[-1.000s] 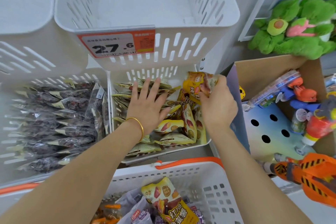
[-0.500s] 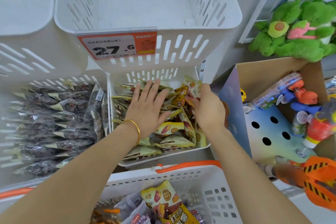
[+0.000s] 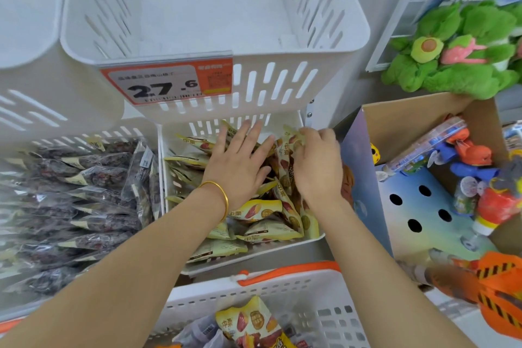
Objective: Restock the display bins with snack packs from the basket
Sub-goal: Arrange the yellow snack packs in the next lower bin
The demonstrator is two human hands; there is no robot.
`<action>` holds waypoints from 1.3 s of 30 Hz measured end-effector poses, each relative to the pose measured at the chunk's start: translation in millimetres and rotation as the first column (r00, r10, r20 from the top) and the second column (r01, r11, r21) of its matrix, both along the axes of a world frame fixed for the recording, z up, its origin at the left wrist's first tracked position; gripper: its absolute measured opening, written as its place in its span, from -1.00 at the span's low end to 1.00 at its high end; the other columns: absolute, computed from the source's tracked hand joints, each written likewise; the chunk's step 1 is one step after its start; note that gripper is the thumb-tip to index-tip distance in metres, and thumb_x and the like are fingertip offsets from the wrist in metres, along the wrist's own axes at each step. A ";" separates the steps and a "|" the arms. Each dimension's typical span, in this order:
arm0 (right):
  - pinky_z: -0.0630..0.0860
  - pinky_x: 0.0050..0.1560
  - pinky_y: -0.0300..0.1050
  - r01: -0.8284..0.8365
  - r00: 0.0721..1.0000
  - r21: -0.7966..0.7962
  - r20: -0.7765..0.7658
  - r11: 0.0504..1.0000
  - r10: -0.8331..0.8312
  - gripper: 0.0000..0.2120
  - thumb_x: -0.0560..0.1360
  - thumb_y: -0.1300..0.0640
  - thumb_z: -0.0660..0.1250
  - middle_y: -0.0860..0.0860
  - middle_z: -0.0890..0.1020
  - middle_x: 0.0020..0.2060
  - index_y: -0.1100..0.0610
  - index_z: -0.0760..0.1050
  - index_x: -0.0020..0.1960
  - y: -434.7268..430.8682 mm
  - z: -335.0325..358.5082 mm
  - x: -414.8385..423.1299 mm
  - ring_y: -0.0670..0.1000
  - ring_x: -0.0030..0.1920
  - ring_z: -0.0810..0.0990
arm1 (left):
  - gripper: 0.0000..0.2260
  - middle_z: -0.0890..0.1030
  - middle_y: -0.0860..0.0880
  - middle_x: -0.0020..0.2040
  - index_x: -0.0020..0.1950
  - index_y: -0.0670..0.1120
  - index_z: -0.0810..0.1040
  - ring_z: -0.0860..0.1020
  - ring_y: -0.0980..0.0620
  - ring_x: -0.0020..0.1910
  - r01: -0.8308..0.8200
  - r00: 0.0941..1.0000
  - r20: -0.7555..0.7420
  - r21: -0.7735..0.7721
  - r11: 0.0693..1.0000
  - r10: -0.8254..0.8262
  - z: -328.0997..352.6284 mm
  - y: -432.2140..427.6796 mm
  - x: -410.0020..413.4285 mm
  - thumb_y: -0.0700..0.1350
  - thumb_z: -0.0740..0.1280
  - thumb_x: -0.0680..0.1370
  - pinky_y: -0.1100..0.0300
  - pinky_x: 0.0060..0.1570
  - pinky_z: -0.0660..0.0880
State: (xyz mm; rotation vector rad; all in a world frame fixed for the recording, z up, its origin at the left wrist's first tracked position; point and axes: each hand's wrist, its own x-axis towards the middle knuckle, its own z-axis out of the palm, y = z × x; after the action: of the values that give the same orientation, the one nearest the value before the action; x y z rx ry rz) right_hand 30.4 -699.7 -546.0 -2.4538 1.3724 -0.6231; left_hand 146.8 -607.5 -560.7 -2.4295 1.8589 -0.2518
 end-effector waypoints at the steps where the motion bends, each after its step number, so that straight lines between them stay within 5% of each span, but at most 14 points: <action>1: 0.42 0.01 0.02 0.044 0.999 -0.003 -0.022 0.999 -0.044 -0.68 0.58 0.27 0.12 0.18 0.43 0.16 0.18 0.40 0.31 -4.3 1.3 1.8 0.21 0.15 0.43 | -0.48 -0.19 -0.08 0.56 0.54 0.03 -0.18 -0.21 -0.08 0.52 -0.007 1.000 -0.006 0.002 1.000 0.007 0.1 -0.4 0.7 0.14 -0.12 0.63 -0.17 0.46 -0.20; 5: 0.45 0.01 -0.03 0.115 0.985 0.025 -0.130 0.993 -0.111 -0.81 0.59 0.27 0.17 0.18 0.47 0.14 0.24 0.44 0.18 -19.9 -8.6 14.8 0.18 0.13 0.47 | -0.47 -0.17 -0.10 0.56 0.54 0.05 -0.17 -0.20 -0.07 0.53 -0.032 0.999 -0.026 0.012 0.999 0.032 -4.8 6.2 2.6 0.17 -0.21 0.59 -0.16 0.46 -0.19; 8: 0.38 -0.27 -0.03 0.143 0.988 -0.040 -0.057 0.989 -0.145 -0.87 0.55 0.35 0.16 0.18 0.52 0.00 0.24 0.46 0.02 -24.7 -14.3 11.9 0.20 -0.07 0.53 | -0.41 -0.17 -0.10 0.56 0.54 0.05 -0.18 -0.20 -0.07 0.53 -0.031 0.999 -0.024 0.008 0.999 0.031 -7.1 8.2 3.9 0.19 -0.36 0.53 -0.16 0.46 -0.19; 11: 0.36 -0.35 -0.03 0.128 0.982 -0.076 0.152 0.989 -0.116 -0.90 0.55 0.34 0.17 0.18 0.54 -0.14 0.25 0.44 -0.09 -16.0 -20.1 3.7 0.21 -0.21 0.53 | -0.40 -0.16 -0.10 0.56 0.54 0.05 -0.20 -0.20 -0.07 0.53 -0.034 0.999 -0.030 0.009 0.999 0.034 -8.5 7.4 4.3 0.19 -0.38 0.51 -0.15 0.46 -0.19; 15: 0.53 -0.18 0.09 0.131 0.905 0.047 0.403 0.990 -0.138 -0.89 0.59 0.20 0.19 0.12 0.55 -0.17 0.22 0.46 -0.04 9.2 -25.4 -14.0 0.11 -0.19 0.54 | -0.36 -0.14 -0.10 0.56 0.54 0.05 -0.19 -0.18 -0.07 0.53 -0.036 0.999 -0.041 -0.016 0.999 0.035 -10.4 6.4 4.7 0.19 -0.42 0.47 -0.14 0.47 -0.17; 17: 0.53 -0.17 0.06 0.106 0.931 0.059 0.345 0.993 -0.120 -0.91 0.59 0.22 0.19 0.13 0.55 -0.15 0.21 0.45 0.00 14.6 -22.8 -21.4 0.13 -0.17 0.55 | -0.40 -0.15 -0.10 0.56 0.54 0.04 -0.19 -0.19 -0.07 0.53 -0.040 0.998 -0.050 -0.017 0.999 0.039 -10.5 6.9 4.7 0.19 -0.37 0.52 -0.14 0.47 -0.18; 20: 0.51 -0.20 0.02 0.046 0.999 0.018 -0.016 0.999 -0.046 -0.81 0.53 0.32 0.19 0.12 0.57 -0.14 0.15 0.35 0.11 15.6 -11.9 -23.2 0.16 -0.16 0.56 | -0.43 -0.18 -0.10 0.56 0.54 0.01 -0.22 -0.23 -0.06 0.53 -0.043 0.996 -0.077 -0.007 0.999 0.043 -9.5 8.5 3.6 0.18 -0.24 0.57 -0.11 0.47 -0.20; 22: 0.52 -0.06 0.05 -0.024 0.982 0.026 -0.186 0.999 0.028 -0.62 0.49 0.34 0.21 0.12 0.57 0.00 0.11 0.30 0.27 21.5 -8.2 -24.2 0.16 0.00 0.54 | -0.42 -0.17 -0.11 0.56 0.54 -0.02 -0.21 -0.20 -0.06 0.53 -0.053 0.997 -0.057 -0.036 0.998 0.051 -9.9 11.1 3.6 0.19 -0.28 0.57 -0.10 0.48 -0.21; 25: 0.44 0.12 0.03 -0.040 0.947 0.093 -0.316 0.995 0.067 -0.67 0.52 0.22 0.22 0.10 0.45 0.21 0.13 0.39 0.29 29.2 -7.9 -25.1 0.14 0.21 0.40 | -0.40 -0.14 -0.12 0.56 0.54 -0.03 -0.20 -0.18 -0.07 0.53 -0.073 0.997 -0.026 -0.058 0.996 0.072 -12.0 15.5 5.1 0.21 -0.32 0.55 -0.11 0.47 -0.21; 30: 0.36 0.21 0.05 0.032 0.945 0.018 -0.327 0.999 -0.024 -0.66 0.53 0.19 0.23 0.06 0.38 0.31 0.10 0.40 0.30 31.0 -10.2 -30.9 0.14 0.31 0.32 | -0.39 -0.20 -0.11 0.55 0.53 -0.02 -0.25 -0.25 -0.06 0.52 -0.073 0.996 -0.044 -0.002 0.997 0.073 -9.7 21.0 7.9 0.21 -0.33 0.53 -0.11 0.47 -0.22; 34: 0.35 0.26 0.10 -0.042 0.925 0.136 -0.369 0.990 0.090 -0.63 0.54 0.13 0.25 0.08 0.26 0.40 0.09 0.37 0.34 30.2 -13.7 -41.6 0.18 0.40 0.19 | -0.43 -0.22 -0.09 0.55 0.54 0.00 -0.22 -0.27 -0.04 0.52 -0.071 0.994 -0.078 0.037 0.997 0.074 2.2 28.3 2.9 0.19 -0.21 0.58 -0.07 0.48 -0.23; 39: 0.38 0.16 0.04 -0.019 0.990 0.094 -0.136 0.995 0.031 -0.68 0.53 0.26 0.23 0.13 0.41 0.29 0.12 0.45 0.27 62.0 14.4 -78.9 0.19 0.29 0.35 | -0.47 -0.07 -0.09 0.56 0.55 -0.02 0.03 -0.13 -0.05 0.54 -0.068 0.963 -0.268 -0.151 0.986 0.025 31.7 91.4 -28.2 0.16 -0.11 0.61 0.01 0.48 -0.15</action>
State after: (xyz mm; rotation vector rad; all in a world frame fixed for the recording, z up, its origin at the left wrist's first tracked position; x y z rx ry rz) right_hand -48.5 -637.7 -531.7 -2.4755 1.3849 -0.3821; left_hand 118.6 -516.1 -529.0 -2.7307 1.9482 -0.0759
